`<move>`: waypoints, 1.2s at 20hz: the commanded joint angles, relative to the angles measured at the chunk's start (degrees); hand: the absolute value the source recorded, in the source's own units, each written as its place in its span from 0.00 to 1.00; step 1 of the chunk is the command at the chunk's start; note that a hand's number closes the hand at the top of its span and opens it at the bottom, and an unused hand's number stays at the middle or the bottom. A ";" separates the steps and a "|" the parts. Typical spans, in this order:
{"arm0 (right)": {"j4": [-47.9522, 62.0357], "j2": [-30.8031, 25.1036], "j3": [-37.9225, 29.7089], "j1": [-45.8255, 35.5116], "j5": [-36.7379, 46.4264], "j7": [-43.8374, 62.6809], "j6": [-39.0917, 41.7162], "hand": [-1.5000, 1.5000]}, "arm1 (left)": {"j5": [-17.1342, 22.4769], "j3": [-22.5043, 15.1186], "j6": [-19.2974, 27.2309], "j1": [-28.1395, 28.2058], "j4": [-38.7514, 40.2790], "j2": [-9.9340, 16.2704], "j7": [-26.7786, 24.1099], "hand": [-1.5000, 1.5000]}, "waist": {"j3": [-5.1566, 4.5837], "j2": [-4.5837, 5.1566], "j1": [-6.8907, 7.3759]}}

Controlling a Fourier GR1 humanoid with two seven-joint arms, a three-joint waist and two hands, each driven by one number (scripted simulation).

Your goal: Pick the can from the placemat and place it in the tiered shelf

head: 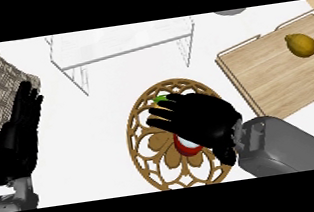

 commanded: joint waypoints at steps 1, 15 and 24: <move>4.62 1.67 0.25 2.46 5.48 -5.41 -3.87 0.00 | 0.63 2.85 -2.76 -1.63 2.29 0.66 0.20 0.50 | 0.00 0.05 -0.02; 12.08 10.00 -1.63 5.80 16.51 -12.10 -5.20 0.00 | -4.76 1.28 -2.14 3.10 -2.49 -5.53 -0.02 0.50 | 0.00 -0.03 0.08; 16.45 8.55 0.46 5.64 25.43 -21.94 -13.25 1.00 | -5.14 3.93 -4.48 -0.46 3.17 -5.86 -2.35 0.50 | -0.01 0.03 -0.01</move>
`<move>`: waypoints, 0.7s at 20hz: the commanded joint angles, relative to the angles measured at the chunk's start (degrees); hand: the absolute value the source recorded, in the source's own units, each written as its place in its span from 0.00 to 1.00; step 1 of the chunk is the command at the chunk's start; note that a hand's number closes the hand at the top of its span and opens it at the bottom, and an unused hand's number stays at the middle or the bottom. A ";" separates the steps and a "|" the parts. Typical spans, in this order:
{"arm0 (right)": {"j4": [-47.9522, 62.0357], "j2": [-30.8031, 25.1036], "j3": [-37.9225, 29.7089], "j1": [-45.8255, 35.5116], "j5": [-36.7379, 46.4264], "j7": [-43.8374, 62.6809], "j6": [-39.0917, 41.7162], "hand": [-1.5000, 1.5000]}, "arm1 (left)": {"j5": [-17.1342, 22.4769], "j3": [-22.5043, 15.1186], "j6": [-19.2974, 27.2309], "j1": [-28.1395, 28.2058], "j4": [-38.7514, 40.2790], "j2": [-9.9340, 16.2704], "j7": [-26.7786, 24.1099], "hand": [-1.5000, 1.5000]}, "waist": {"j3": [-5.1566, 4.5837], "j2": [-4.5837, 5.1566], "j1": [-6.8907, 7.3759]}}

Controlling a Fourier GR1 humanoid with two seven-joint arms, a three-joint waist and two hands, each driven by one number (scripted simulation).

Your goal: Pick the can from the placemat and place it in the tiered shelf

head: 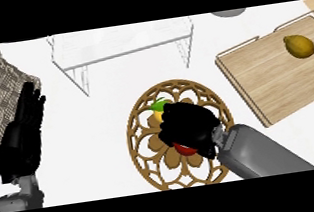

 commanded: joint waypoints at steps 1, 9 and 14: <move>2.42 0.25 -0.16 -0.62 3.81 -4.68 -2.43 1.00 | -0.23 0.87 -1.50 1.30 0.69 -0.30 -1.39 0.50 | 0.11 0.73 0.08; 5.64 12.21 -9.51 7.77 2.85 36.86 -8.21 1.00 | -0.32 0.99 -0.70 0.13 -0.36 0.51 0.21 0.50 | 0.05 0.68 0.48; 3.50 12.33 -2.03 7.27 -8.07 54.12 -17.72 1.00 | 0.60 0.00 -2.25 -2.26 -0.33 0.40 1.44 0.50 | 0.15 1.09 3.42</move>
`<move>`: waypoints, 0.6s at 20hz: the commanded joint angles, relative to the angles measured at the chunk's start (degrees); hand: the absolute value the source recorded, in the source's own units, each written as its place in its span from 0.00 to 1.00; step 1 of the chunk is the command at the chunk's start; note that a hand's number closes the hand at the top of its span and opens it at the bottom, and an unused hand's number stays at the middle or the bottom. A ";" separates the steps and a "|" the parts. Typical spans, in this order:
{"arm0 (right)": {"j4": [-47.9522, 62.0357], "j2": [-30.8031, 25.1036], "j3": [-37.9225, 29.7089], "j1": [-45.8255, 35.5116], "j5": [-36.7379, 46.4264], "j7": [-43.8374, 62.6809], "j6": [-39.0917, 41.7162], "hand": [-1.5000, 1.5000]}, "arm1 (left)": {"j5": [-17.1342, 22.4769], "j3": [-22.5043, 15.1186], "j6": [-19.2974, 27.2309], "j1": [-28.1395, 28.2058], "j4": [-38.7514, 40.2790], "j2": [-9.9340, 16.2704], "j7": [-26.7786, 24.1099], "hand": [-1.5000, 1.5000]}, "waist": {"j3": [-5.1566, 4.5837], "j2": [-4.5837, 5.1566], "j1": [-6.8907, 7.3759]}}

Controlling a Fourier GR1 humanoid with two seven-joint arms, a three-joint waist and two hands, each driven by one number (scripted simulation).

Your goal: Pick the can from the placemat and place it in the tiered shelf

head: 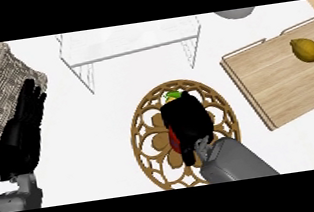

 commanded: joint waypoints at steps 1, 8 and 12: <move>0.49 1.15 4.93 0.80 -9.06 14.65 -9.05 1.00 | -1.39 -2.34 -0.08 -0.38 0.41 -1.11 -0.47 0.50 | 0.38 1.37 1.84; -5.95 1.19 10.49 -13.69 -19.49 31.54 -24.87 1.00 | -1.20 -1.97 -0.18 -2.65 0.92 -0.75 2.10 0.50 | 0.33 0.98 2.41; -9.74 1.19 8.73 -22.51 -17.99 39.79 -31.80 1.00 | -1.57 -1.97 0.17 -1.27 0.80 -1.15 0.86 0.50 | 0.22 0.41 1.74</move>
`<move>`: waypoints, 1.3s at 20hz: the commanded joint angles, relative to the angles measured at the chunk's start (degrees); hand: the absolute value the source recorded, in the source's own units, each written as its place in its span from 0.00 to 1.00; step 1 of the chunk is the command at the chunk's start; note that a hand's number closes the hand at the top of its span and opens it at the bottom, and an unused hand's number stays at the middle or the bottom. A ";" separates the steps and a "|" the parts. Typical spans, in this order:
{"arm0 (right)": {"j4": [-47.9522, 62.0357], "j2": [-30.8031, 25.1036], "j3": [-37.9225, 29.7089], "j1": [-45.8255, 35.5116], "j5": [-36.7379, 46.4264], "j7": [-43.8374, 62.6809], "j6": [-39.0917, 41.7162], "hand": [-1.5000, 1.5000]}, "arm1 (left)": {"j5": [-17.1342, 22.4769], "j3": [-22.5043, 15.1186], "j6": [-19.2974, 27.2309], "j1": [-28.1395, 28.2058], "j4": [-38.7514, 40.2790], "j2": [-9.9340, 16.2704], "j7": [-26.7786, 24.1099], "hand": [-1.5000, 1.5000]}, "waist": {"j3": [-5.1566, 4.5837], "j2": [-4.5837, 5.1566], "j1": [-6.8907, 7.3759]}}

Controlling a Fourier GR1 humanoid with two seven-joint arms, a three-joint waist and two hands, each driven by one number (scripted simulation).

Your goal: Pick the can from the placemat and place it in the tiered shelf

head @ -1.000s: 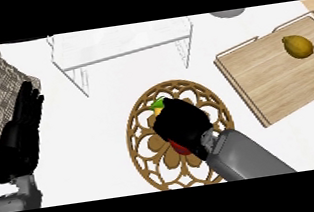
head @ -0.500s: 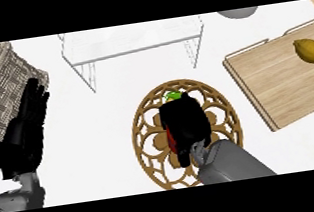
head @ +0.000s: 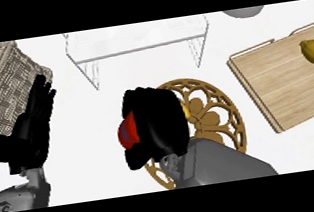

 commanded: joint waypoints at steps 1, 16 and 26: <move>-2.28 0.35 -1.94 -9.26 0.24 12.07 -9.10 1.00 | -0.22 0.35 0.58 -0.38 -0.10 -0.17 0.38 0.50 | -0.03 -0.20 -0.75; 10.63 0.33 -10.26 -25.37 4.93 17.17 -9.20 1.00 | 0.69 3.41 -1.01 0.20 0.73 1.67 -0.98 0.50 | 0.00 0.14 -2.71; 29.21 0.35 -16.59 -27.42 5.10 3.98 -21.30 1.00 | 0.29 2.19 -0.51 0.92 -2.19 0.09 0.87 0.50 | 0.03 0.60 -1.83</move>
